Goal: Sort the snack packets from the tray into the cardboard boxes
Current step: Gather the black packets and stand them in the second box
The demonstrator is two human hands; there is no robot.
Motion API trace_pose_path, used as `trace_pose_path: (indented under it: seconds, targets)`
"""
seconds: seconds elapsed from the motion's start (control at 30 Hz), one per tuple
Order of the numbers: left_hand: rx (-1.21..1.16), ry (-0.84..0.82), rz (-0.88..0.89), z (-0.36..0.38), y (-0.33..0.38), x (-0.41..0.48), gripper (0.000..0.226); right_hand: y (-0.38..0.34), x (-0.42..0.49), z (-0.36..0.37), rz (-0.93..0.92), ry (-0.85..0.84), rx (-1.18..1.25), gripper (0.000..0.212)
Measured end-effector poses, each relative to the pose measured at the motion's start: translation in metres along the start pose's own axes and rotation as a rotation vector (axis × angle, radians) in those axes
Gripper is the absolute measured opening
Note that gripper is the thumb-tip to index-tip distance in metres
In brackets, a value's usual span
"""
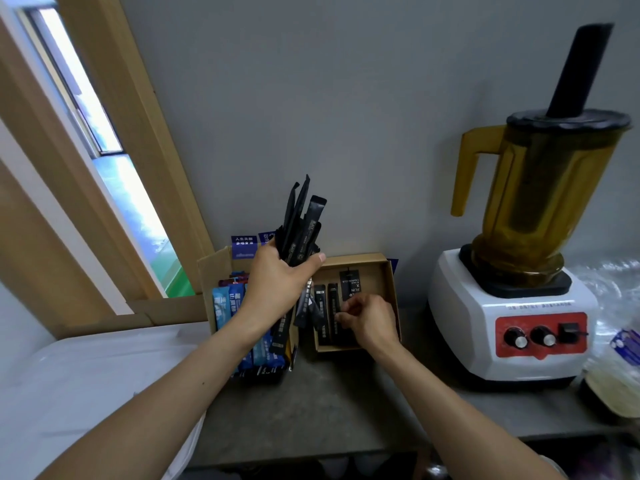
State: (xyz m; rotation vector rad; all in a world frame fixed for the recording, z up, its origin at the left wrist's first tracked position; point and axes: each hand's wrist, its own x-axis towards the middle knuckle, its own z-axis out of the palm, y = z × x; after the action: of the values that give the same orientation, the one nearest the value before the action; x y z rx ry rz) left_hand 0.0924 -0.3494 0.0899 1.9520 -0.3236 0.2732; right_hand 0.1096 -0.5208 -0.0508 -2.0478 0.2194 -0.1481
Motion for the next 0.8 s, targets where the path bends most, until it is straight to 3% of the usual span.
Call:
trace_pose_path:
  seconds: [0.27,0.47,0.53,0.63,0.8]
  targets:
    - [-0.003,-0.007,0.012,0.004,0.0,0.0,0.037,-0.005,-0.001,0.005,-0.024,-0.01,-0.12,0.01]
    - [0.025,-0.01,-0.053,0.008,0.002,-0.007,0.038,-0.033,-0.039,-0.02,-0.146,0.094,0.325,0.012]
    - [0.014,-0.013,-0.062,0.011,0.001,-0.009,0.037,-0.049,-0.059,-0.029,-0.193,0.012,0.482,0.019]
    - [-0.064,-0.028,-0.041,0.013,0.003,-0.011,0.03,-0.059,-0.075,-0.033,-0.221,-0.131,0.506,0.012]
    - [-0.105,0.0,0.061,0.01,0.004,-0.006,0.018,-0.056,-0.075,-0.037,-0.143,-0.146,0.558,0.018]
